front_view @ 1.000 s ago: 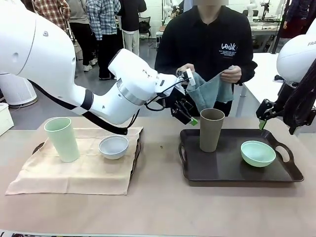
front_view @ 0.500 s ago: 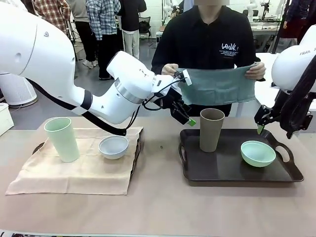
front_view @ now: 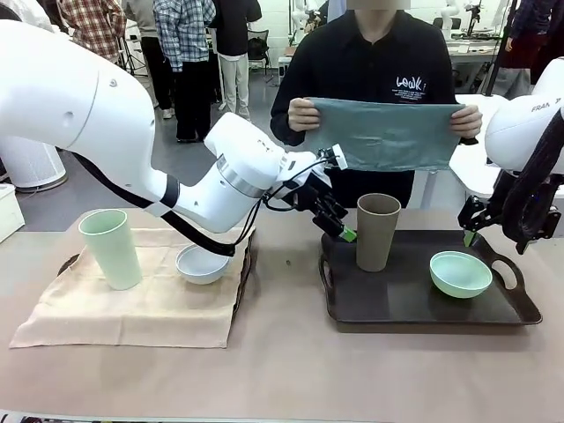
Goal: Set up a tray with a mat and arrange the tableware.
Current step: Pick up the Picnic Bowl and Reusable plastic cup from the Handle tray in front of the human's position and hold them in the air.
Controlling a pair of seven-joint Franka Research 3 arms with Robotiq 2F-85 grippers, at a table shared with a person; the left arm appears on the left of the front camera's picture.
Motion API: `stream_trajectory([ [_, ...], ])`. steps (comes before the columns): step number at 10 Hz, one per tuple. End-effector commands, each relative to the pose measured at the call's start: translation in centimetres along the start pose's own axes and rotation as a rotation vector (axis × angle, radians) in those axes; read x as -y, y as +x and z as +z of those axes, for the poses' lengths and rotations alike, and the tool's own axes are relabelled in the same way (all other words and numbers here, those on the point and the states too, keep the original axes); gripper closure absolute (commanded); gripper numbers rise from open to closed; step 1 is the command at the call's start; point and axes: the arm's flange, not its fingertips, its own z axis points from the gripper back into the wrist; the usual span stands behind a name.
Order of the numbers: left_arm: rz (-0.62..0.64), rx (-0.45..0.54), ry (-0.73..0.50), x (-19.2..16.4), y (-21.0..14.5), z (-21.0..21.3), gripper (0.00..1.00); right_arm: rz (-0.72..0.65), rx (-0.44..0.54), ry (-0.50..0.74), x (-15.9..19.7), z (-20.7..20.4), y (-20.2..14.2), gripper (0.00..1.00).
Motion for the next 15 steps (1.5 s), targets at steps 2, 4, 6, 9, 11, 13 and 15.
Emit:
stream_trajectory([
  [2,0.001,-0.012,-0.033,-0.6,1.0,-1.5,0.00,0.003,-0.048,-0.019,0.4,-2.1,1.1,0.00],
  [4,-0.011,-0.008,-0.037,-0.6,1.6,-2.1,0.00,0.037,-0.110,-0.036,0.7,-3.1,0.7,0.00],
  [6,-0.021,0.018,-0.053,-0.4,2.4,-3.0,0.00,0.045,-0.114,-0.041,0.8,-3.8,0.6,0.00],
  [9,-0.020,0.025,-0.078,-0.2,3.0,-4.6,0.00,0.088,-0.125,-0.028,0.1,-4.8,0.3,0.00],
  [11,-0.029,0.029,-0.082,0.1,3.1,-5.3,0.00,0.115,-0.127,0.005,-0.1,-5.1,0.1,0.00],
  [13,-0.042,0.059,-0.082,0.0,3.1,-5.5,0.00,0.125,-0.127,0.018,0.0,-5.3,0.1,0.00],
  [15,-0.053,0.110,-0.086,-0.1,3.1,-5.5,0.00,0.144,-0.117,0.036,0.2,-5.4,0.3,0.33],
])
